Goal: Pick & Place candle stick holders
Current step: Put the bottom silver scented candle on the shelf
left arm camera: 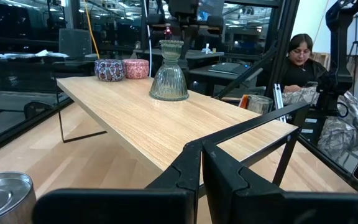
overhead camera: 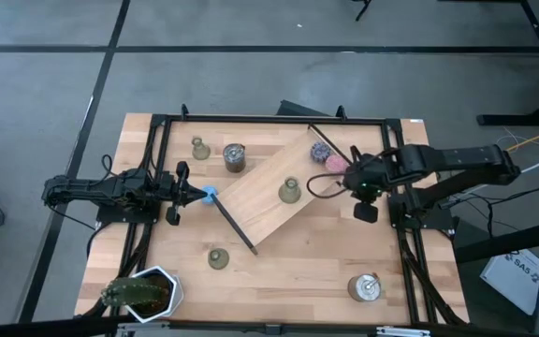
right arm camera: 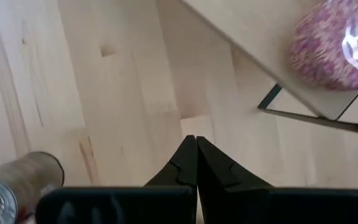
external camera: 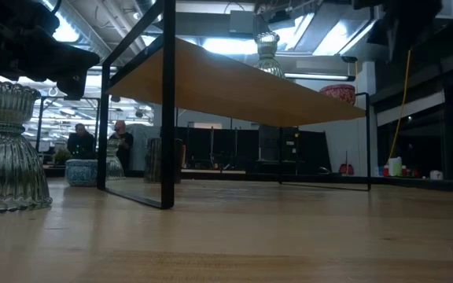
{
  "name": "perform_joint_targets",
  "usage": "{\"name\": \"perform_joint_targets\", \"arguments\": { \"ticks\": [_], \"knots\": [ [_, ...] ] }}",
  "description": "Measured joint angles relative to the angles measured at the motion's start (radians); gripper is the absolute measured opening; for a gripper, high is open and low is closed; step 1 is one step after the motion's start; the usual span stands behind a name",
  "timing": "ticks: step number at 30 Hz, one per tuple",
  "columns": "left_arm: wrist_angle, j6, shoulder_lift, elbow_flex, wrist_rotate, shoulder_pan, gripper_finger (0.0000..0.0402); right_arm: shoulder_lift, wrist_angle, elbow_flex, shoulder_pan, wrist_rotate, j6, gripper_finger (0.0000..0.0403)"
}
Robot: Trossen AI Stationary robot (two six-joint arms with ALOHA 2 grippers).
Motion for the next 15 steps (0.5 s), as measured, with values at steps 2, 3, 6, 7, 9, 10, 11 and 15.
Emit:
{"name": "perform_joint_targets", "arguments": {
  "ticks": [2,3,6,7,9,10,11,15],
  "knots": [
    [0.000,0.000,0.000,0.000,0.000,0.000,0.0011,-0.012,0.003,-0.016,0.021,0.000,0.000,0.0000],
    [0.000,0.000,0.000,0.000,0.000,0.000,0.0011,-0.020,0.006,-0.024,0.035,0.000,0.000,0.0000],
    [0.000,0.000,0.000,0.000,0.000,0.000,0.0013,-0.042,0.037,-0.057,0.082,-0.001,0.000,0.0000],
    [0.000,0.000,0.000,0.000,0.000,0.000,0.0013,-0.049,0.050,-0.070,0.099,-0.009,0.000,0.0000],
    [0.000,0.000,0.000,0.000,0.000,0.000,0.0012,-0.062,0.079,-0.090,0.134,-0.030,-0.002,0.0000],
    [0.000,0.000,0.000,0.000,0.000,0.000,0.0011,-0.066,0.093,-0.097,0.154,-0.043,-0.003,0.0000],
    [0.000,0.000,0.000,0.000,0.000,0.000,0.0010,-0.069,0.104,-0.103,0.173,-0.054,-0.003,0.0000],
    [0.000,0.000,0.000,0.000,0.000,0.000,0.0012,-0.072,0.150,-0.121,0.254,-0.073,0.002,0.0006]
  ]
}}
